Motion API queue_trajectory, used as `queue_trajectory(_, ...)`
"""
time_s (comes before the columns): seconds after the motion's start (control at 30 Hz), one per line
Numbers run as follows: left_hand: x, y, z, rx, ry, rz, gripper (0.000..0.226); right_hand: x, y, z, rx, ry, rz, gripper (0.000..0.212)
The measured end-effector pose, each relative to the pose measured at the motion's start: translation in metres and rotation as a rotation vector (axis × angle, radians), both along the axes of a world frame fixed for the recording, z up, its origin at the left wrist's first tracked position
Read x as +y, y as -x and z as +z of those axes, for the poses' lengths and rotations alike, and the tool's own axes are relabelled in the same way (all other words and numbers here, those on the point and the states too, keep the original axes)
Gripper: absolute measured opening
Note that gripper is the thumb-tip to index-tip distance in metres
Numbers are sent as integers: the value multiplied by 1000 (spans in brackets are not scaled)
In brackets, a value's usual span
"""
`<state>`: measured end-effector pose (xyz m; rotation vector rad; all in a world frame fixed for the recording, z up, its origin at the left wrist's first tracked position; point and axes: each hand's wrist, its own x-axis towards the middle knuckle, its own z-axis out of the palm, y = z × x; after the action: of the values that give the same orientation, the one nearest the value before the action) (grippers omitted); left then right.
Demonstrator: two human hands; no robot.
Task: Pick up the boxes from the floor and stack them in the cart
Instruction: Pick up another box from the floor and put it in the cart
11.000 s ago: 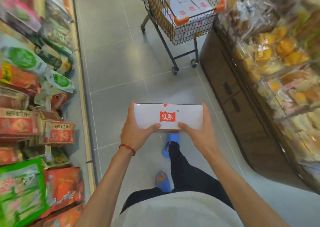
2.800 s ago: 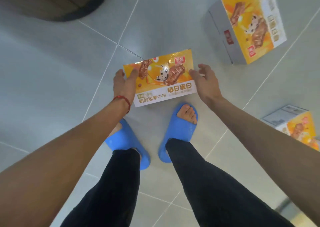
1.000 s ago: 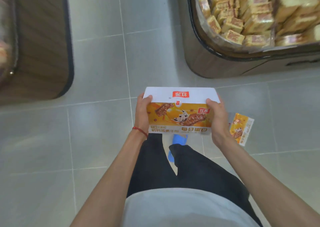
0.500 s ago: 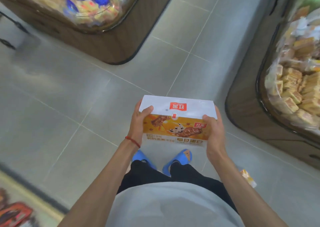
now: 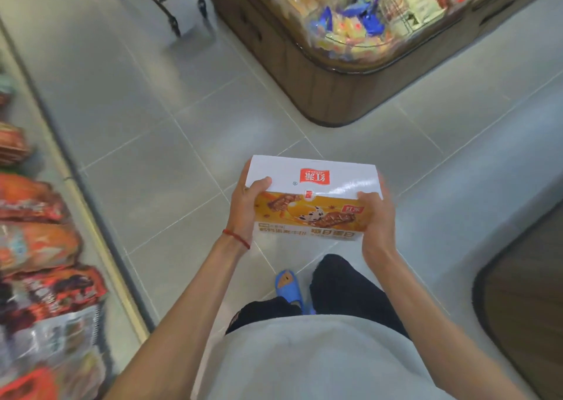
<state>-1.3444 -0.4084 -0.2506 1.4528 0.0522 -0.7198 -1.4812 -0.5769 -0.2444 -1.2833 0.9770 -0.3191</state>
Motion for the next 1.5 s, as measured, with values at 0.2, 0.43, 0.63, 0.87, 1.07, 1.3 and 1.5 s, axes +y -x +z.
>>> queue_trajectory(0.2,36,-103,-15,10,-2,183,52,8,-135,-6,-34,-27,180,68)
queue_trajectory(0.43,51,-241,-15,29,-64,366,54,6,-307,-13,-66,-87,367,61)
queue_trajectory(0.63,65,-352,-12,12,-100,474,52,4,-450,-12,-67,-90,550,56)
queue_trajectory(0.87,98,-500,-22,-10,-60,568,52,40,-619,-17,-33,-46,627,64)
queue_trajectory(1.07,138,-652,-20,-14,-19,560,51,77,-763,-14,-18,-35,645,60)
queue_trajectory(1.3,171,-824,-11,-23,-58,540,54,103,-934,-11,-12,-57,665,64)
queue_trajectory(1.5,178,-978,-15,-50,-105,526,43,109,-1088,-22,-9,-80,677,63)
